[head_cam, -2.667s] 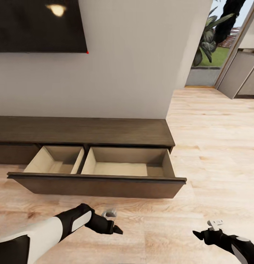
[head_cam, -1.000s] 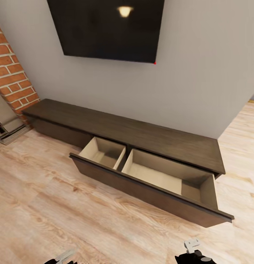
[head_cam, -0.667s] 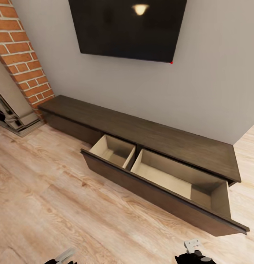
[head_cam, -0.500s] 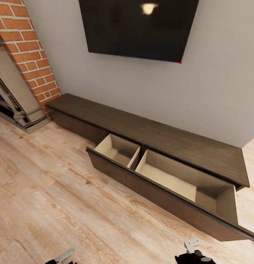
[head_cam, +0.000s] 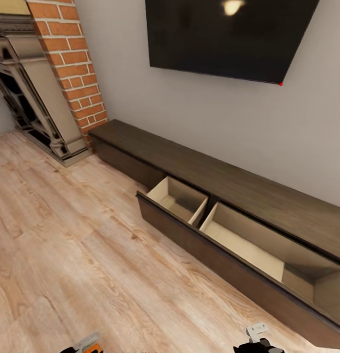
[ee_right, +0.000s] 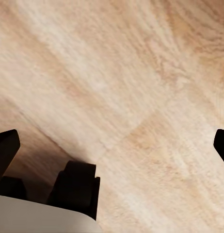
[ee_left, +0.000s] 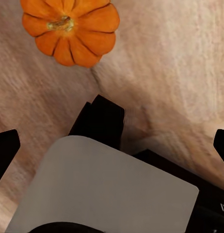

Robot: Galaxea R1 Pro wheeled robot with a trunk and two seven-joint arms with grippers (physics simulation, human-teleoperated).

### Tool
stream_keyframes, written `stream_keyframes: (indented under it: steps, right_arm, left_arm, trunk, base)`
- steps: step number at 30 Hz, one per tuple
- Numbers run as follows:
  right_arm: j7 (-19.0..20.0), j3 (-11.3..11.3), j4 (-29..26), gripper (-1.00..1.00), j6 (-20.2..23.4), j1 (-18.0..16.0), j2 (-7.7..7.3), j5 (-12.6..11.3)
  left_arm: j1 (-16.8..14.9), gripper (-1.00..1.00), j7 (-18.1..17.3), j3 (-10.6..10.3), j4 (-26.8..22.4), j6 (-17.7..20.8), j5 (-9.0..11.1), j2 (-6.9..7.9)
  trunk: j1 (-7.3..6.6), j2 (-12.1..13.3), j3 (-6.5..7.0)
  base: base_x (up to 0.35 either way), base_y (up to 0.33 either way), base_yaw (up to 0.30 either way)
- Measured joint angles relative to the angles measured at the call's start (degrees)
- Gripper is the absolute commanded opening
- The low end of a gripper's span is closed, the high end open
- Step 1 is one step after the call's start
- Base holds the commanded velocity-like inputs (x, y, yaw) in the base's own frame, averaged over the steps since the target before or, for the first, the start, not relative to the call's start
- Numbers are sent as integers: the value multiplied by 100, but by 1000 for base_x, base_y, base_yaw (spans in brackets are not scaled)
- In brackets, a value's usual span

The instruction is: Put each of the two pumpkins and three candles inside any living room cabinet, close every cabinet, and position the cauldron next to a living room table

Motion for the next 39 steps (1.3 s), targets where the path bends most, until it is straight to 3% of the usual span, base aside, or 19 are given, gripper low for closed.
stream_keyframes:
  steps: [8,39]
  right_arm:
    - [0,0,0,100,-19,0,8,160]
    - [0,0,0,100,-26,0,28,176]
  left_arm:
    - [0,100,2,0,0,0,0,5]
    - [0,100,-1,3,3,0,8,31]
  trunk:
    - [0,0,-31]
    - [0,0,-150]
  base:
    - [0,0,284]
    - [0,0,284]
